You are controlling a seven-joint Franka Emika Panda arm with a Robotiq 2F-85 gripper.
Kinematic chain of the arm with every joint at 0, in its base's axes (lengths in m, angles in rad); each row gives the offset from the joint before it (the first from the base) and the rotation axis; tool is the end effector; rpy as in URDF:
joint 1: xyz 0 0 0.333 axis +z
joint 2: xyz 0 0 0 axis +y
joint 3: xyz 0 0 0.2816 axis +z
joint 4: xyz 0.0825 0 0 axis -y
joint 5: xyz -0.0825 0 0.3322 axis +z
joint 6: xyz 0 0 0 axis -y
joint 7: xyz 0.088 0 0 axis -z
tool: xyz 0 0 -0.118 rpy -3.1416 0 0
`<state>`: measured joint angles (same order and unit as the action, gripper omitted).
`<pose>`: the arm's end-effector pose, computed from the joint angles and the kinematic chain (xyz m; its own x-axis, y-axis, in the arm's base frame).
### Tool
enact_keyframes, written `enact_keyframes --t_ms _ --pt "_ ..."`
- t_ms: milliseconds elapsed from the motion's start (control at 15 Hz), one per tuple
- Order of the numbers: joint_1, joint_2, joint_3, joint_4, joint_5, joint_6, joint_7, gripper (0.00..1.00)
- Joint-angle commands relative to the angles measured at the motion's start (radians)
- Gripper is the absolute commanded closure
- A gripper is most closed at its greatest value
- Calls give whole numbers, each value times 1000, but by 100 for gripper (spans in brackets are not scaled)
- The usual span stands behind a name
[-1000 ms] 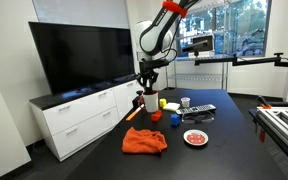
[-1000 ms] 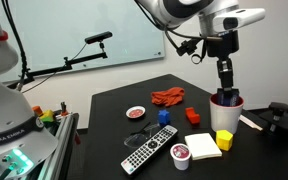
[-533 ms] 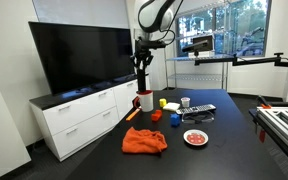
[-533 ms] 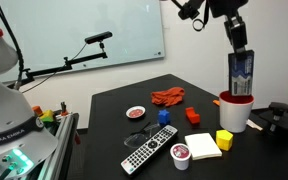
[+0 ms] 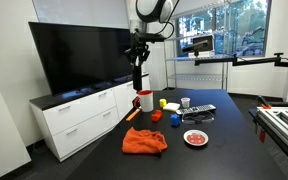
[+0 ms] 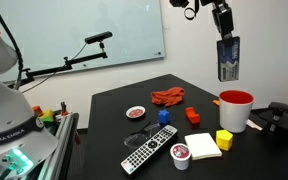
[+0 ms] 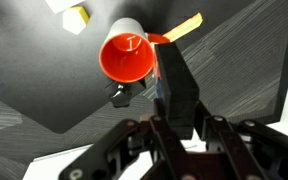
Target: Take the black box out of the cup and put the black strap into the cup
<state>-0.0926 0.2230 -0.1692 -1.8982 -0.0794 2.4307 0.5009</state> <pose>0.5696 -0.1483 0.4022 0.7196 -0.6183 0.3161 -0.6371 -0.7689 -0.0536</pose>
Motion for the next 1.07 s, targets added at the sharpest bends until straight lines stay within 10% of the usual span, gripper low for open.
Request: enact_keyframes --t_ms 0,1000 --pt "21 -49 41 -65 65 27 -51 92" --pt "88 -10 88 -284 61 221 -70 92"
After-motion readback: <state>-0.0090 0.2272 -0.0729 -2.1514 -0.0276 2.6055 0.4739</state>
